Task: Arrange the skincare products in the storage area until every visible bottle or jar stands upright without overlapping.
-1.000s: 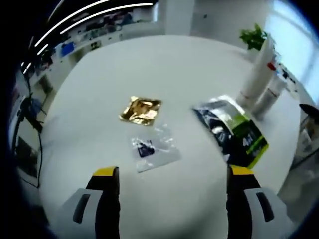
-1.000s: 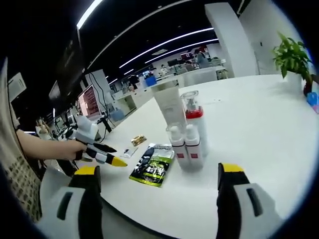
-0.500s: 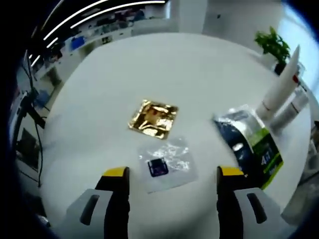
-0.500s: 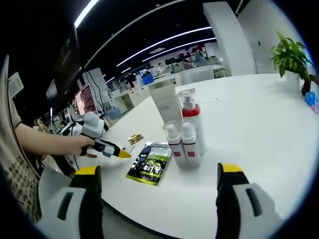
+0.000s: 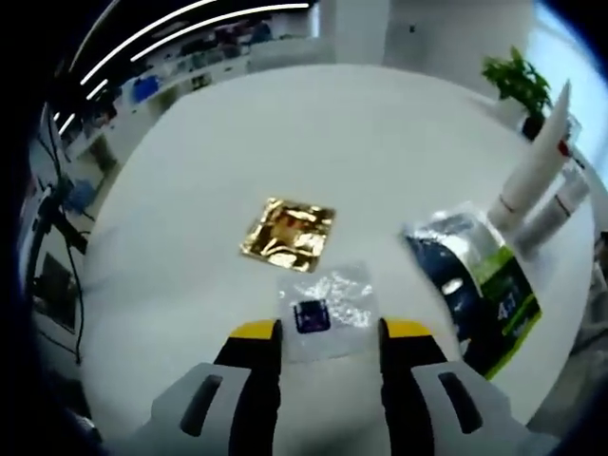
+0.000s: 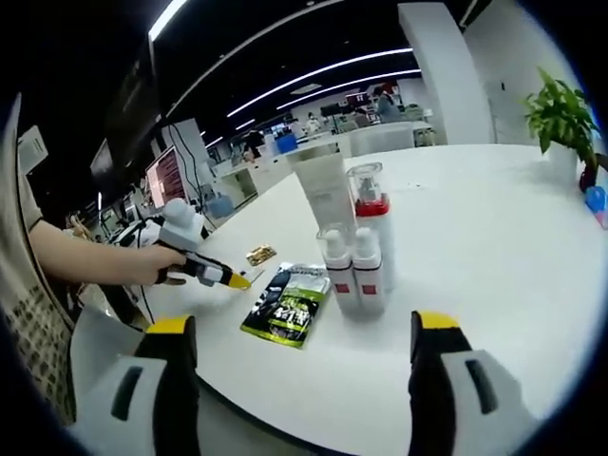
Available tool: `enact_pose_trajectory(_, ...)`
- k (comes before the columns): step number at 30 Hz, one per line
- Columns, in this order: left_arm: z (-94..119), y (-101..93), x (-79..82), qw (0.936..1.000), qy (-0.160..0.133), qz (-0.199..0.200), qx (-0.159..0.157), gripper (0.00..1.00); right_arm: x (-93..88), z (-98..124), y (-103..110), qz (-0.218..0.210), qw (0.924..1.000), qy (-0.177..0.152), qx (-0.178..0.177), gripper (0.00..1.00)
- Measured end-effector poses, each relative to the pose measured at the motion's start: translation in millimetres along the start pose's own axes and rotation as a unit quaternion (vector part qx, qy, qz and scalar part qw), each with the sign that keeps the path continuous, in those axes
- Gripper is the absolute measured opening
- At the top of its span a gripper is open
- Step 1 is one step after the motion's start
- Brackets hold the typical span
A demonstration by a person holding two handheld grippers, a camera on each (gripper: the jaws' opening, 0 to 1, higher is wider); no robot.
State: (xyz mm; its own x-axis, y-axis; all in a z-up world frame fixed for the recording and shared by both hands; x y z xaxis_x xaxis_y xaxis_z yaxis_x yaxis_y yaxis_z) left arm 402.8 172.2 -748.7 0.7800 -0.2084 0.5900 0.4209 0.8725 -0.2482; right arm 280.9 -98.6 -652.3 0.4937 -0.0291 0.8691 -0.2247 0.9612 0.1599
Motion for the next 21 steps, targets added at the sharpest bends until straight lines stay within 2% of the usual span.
enact_pose_trajectory(5, 3, -3.3, 1.3, 0.9999, -0.01, -0.001, -0.003, 0.37, -0.3, 0, 1, 0.003, 1.0, 0.001, 0.001, 0.93)
enact_pose_trajectory(9, 9, -8.5, 10.6, 0.999, -0.04, -0.016, -0.008, 0.37, -0.2, 0, 1, 0.005, 1.0, 0.0, 0.001, 0.94)
enact_pose_trajectory(15, 23, -12.8, 15.0, 0.9978, -0.063, -0.017, -0.008, 0.37, -0.1, 0, 3, 0.008, 1.0, -0.001, 0.004, 0.94)
enact_pose_trajectory(21, 39, -31.2, 27.0, 0.9926, -0.11, -0.041, -0.031, 0.37, -0.2, 0, 5, 0.012, 0.9999, -0.002, 0.01, 0.93)
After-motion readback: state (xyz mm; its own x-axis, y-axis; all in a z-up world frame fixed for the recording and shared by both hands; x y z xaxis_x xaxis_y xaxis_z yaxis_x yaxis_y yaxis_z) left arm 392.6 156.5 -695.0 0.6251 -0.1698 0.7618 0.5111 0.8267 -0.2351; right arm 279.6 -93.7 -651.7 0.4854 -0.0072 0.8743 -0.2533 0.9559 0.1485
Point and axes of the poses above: the point that each gripper's makers call its tool centre point, and the gripper's own axes: z roughly backward along the fingers, y roughly to its left, x roughly out of its top, the point moved 3 cm from there along z, roughly backward along the fingers, and after that the axes turned 15 degrees about -x, right-handed, at the moved point
